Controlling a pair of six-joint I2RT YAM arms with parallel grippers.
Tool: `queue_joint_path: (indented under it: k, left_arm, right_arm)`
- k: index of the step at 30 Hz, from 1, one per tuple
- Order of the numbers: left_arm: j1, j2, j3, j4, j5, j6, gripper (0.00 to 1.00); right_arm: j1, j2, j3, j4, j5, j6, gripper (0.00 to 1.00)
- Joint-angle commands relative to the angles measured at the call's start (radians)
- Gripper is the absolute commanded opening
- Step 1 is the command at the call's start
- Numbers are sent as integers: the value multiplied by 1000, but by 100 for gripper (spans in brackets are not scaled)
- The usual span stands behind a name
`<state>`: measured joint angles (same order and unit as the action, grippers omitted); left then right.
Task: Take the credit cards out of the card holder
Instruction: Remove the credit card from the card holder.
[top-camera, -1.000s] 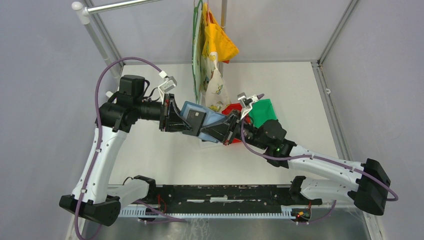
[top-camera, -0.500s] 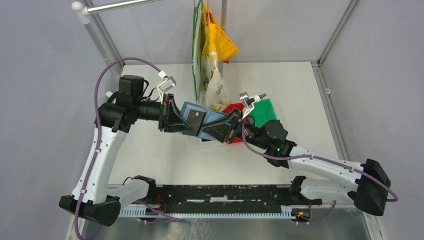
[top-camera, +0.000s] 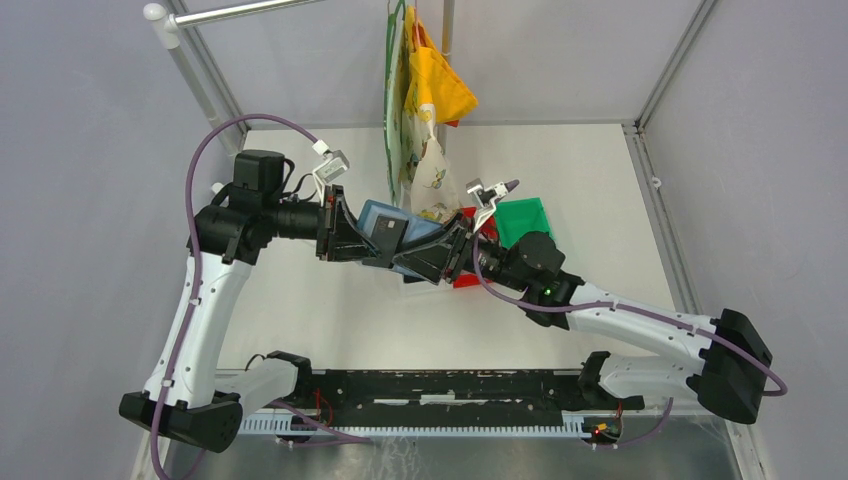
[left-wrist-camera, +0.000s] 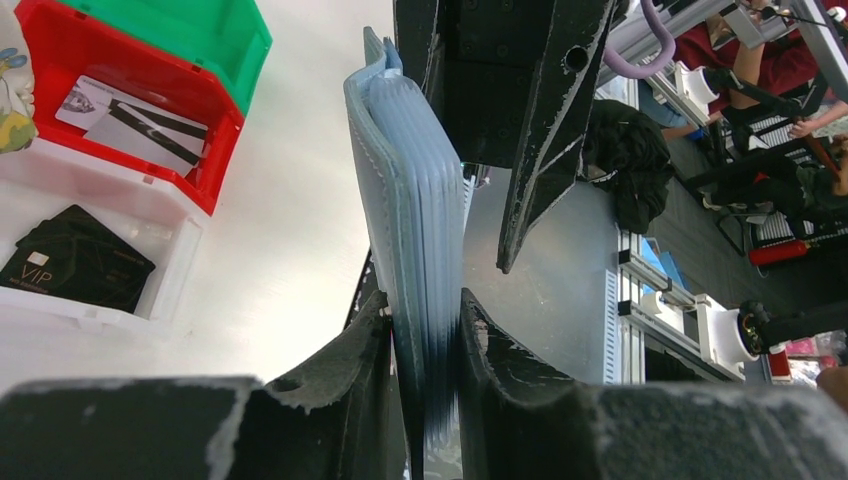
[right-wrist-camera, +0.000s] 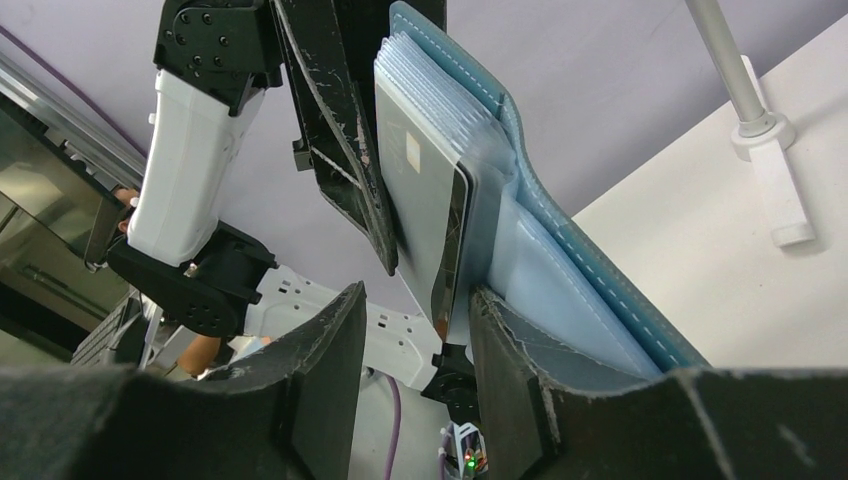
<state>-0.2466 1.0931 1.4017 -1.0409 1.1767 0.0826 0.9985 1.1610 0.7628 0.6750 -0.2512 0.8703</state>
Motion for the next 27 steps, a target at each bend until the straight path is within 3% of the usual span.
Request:
queue_joint_path:
  k: [1,4,12,15,27]
  left_arm:
    - [-29,-31,39,33,199,-79,23]
    - [-29,-36,37,56,199,-109,24]
    - [-29,-41,36,62,200,-116,32]
    - [-29,-40,33,62,202,-113,34]
    - [-29,-21,-10,65,241,-109,43]
  right_arm:
    - [3,52,45,-76,57,-10,49]
    - [8,61,56,-71,60,-4,42]
    - [9,30,52,-3,52,-5,8]
    - [7,2,21,34,49,-7,0]
    - [9,-3,-7,151,-56,-5,0]
